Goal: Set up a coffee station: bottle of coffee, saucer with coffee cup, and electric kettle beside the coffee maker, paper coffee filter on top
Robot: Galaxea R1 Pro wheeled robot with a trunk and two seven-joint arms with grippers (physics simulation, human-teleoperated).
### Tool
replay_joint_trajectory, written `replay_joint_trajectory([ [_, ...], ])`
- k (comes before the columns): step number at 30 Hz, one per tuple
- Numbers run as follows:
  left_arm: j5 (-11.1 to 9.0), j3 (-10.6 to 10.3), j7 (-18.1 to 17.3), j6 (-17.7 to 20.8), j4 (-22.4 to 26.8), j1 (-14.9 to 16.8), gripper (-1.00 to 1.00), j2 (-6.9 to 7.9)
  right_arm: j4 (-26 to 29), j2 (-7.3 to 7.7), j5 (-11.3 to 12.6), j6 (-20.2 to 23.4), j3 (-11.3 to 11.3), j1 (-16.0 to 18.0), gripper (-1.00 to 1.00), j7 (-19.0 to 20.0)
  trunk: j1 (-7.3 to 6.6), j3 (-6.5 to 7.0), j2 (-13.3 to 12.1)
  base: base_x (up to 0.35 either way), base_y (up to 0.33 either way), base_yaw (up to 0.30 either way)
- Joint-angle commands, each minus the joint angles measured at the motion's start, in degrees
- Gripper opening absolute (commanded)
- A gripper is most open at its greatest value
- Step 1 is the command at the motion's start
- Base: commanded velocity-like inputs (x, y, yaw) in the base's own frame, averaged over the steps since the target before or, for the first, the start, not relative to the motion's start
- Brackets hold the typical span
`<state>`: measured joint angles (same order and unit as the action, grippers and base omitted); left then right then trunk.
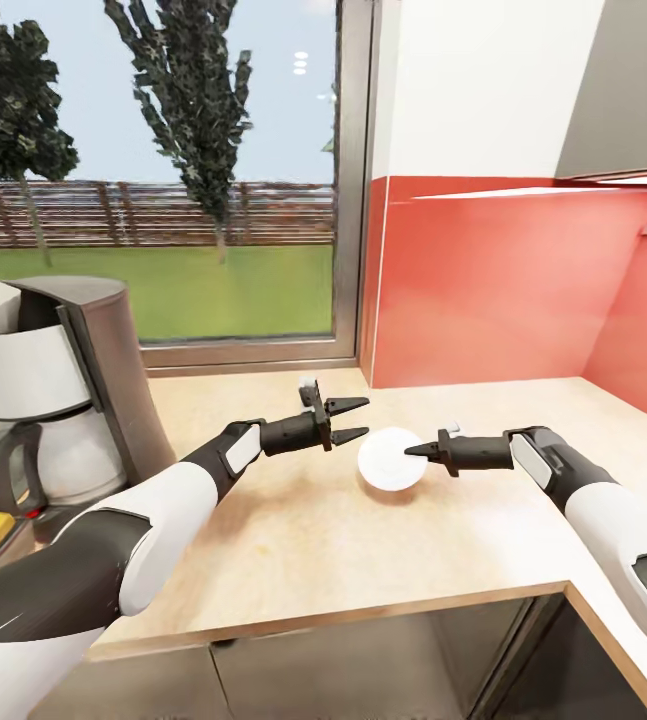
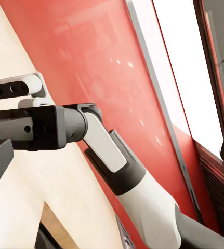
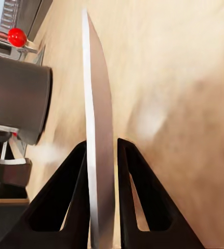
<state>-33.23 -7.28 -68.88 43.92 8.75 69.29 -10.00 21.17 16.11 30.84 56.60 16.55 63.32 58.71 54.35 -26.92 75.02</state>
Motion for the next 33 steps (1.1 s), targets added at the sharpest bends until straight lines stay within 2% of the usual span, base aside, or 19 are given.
replay_joint_trajectory([
  [1,-0.4,-0.4,-0.1,0.4,0.0,0.1,1.0,0.0,0.0,0.06,0.2,0.3,0.2,0.1,-1.0,0.3,-0.01,-0.07,0.0,-0.104,0.0,0.0],
  [7,-0.4,-0.4,-0.1,0.5,0.0,0.1,1.0,0.0,0.0,0.06,0.3,0.3,0.3,0.1,-1.0,0.3,-0.01,-0.07,0.0,-0.054,0.0,0.0],
  [15,-0.4,-0.4,-0.4,0.5,-0.1,0.1,1.0,0.0,-0.1,0.06,0.3,0.3,0.3,0.1,-1.0,0.3,-0.01,-0.07,0.0,-0.207,0.025,0.0],
  [19,-0.4,-0.4,-1.8,0.5,-0.1,0.1,1.0,0.0,-0.2,0.06,0.3,0.3,0.2,0.1,-1.0,0.3,-0.01,-0.07,0.0,-0.035,0.038,0.0],
  [26,-0.4,-0.4,-2.1,0.4,-0.1,0.1,1.0,0.0,-0.4,0.06,0.3,0.3,0.2,0.1,-1.0,0.3,-0.01,-0.07,0.0,-0.005,0.166,0.0],
  [33,-0.4,-0.4,-2.1,0.4,-0.2,0.1,1.0,0.0,-0.3,0.13,0.2,0.3,0.2,0.1,-1.0,0.3,-0.01,-0.07,0.0,-0.043,0.008,0.0],
])
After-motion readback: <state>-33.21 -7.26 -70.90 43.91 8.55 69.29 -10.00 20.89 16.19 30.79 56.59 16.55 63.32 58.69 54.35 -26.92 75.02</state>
